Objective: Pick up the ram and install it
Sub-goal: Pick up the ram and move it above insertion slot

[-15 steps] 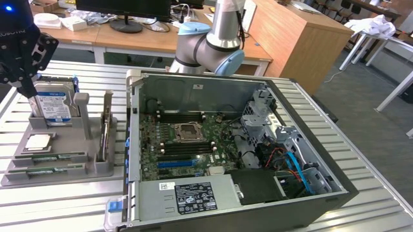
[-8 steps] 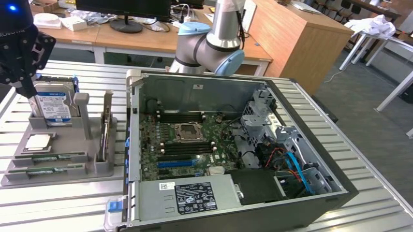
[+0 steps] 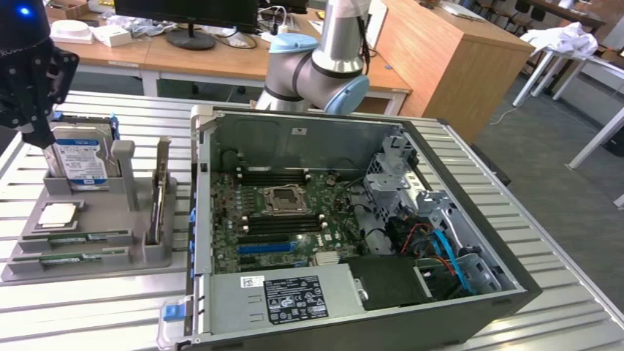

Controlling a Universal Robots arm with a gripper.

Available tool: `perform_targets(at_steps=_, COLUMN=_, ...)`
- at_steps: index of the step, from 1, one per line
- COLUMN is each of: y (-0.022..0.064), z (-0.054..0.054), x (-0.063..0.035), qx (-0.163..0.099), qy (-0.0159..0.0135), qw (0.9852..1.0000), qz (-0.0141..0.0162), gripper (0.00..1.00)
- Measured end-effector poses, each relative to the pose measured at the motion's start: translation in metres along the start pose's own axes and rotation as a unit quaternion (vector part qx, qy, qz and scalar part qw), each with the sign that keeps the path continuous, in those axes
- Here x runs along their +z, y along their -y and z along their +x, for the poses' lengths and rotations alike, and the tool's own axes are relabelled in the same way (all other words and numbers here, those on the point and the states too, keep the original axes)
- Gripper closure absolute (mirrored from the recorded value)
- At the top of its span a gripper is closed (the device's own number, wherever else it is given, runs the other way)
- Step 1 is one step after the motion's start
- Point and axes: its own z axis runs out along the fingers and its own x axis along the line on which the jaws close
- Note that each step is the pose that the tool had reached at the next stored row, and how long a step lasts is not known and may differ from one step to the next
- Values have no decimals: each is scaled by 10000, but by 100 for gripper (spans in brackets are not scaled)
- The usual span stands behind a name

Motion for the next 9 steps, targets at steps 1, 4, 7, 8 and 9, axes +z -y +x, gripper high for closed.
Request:
perform_targets(at_steps=1, y=0, z=0, x=0, qx=-77, qy=-3, qw=10000, qz=-2, gripper=90)
perform_targets(at_steps=4, y=0, z=0, x=0, qx=-312, qy=-14, qw=9995, qz=-7, gripper=90)
perform_targets(at_steps=7, y=0, z=0, x=0, qx=-555, qy=-25, qw=9985, qz=-13, gripper=90)
perform_targets(at_steps=8, y=0, z=0, x=0, qx=-633, qy=-28, qw=9980, qz=-15, gripper=90)
perform_targets(at_steps=9, y=0, z=0, x=0, qx=-712, qy=-32, qw=9975, qz=-17, gripper=90)
